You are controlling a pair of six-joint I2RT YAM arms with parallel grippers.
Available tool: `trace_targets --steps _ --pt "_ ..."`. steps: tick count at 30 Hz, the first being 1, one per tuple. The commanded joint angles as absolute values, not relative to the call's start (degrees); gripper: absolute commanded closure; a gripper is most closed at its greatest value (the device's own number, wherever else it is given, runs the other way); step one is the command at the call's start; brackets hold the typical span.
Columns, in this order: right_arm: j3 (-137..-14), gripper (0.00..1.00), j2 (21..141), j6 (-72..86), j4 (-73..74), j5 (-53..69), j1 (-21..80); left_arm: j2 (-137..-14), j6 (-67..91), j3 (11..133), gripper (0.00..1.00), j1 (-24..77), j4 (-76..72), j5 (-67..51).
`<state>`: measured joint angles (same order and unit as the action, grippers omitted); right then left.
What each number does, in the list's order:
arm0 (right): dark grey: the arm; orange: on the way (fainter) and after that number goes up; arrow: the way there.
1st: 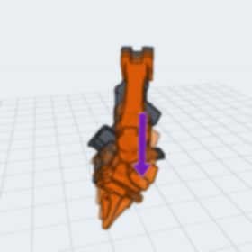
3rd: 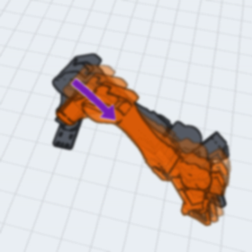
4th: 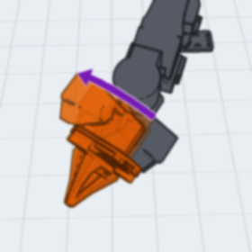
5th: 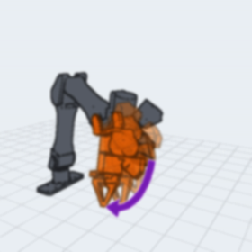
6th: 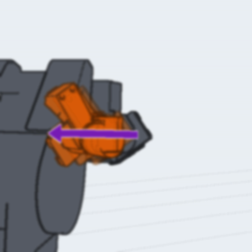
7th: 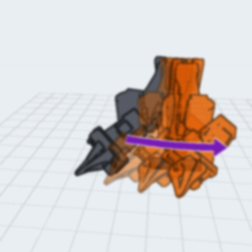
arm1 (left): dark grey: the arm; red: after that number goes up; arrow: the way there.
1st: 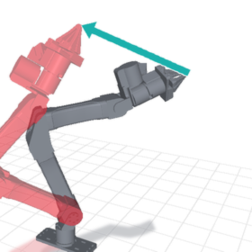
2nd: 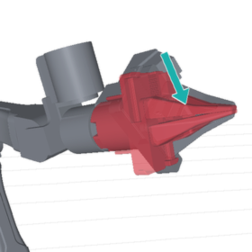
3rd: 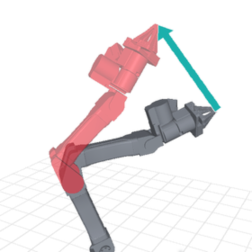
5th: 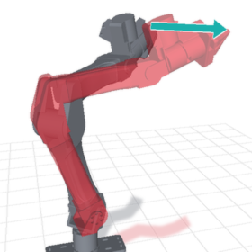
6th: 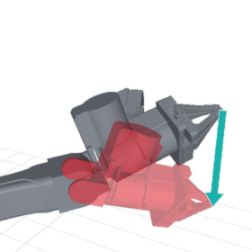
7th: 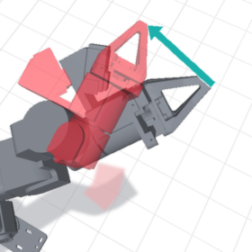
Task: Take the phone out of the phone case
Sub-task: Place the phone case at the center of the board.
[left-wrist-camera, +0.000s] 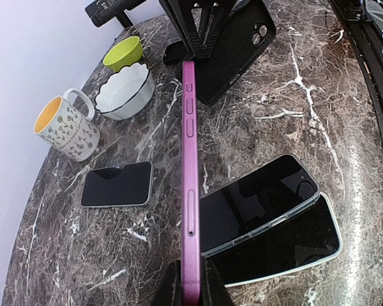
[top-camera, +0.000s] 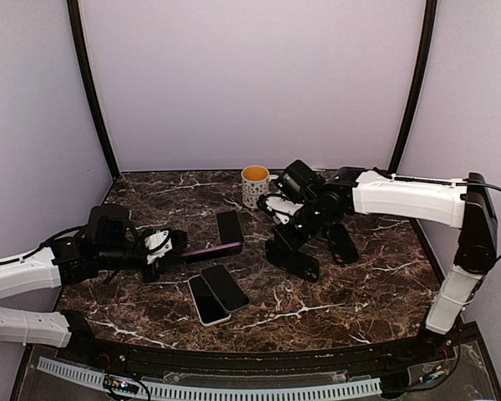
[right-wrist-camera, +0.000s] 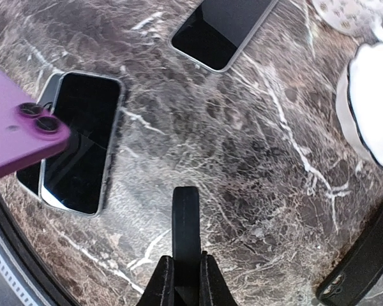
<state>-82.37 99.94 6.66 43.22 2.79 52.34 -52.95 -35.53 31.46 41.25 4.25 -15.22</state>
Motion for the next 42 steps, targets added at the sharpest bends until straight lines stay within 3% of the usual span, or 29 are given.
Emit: trace_targets --steps 1,16,32,42 --pt "-77.66 1.00 97.31 18.17 34.15 2.55 48.62 -51.12 -35.16 31.47 1.00 41.03 0.18 -14.25" --pt "-55.71 1.00 89.30 44.02 6.73 -8.27 43.13 -50.19 -35.16 31.12 1.00 41.02 0.18 -12.51" --pt "-42.14 1.00 89.24 41.65 -10.93 -4.69 31.57 -50.29 -35.04 31.03 1.00 41.02 0.18 -12.82" --pt "-44.47 0.97 92.73 36.74 -6.46 -1.58 28.92 -50.98 -35.05 31.03 1.00 41.04 0.18 -12.90"
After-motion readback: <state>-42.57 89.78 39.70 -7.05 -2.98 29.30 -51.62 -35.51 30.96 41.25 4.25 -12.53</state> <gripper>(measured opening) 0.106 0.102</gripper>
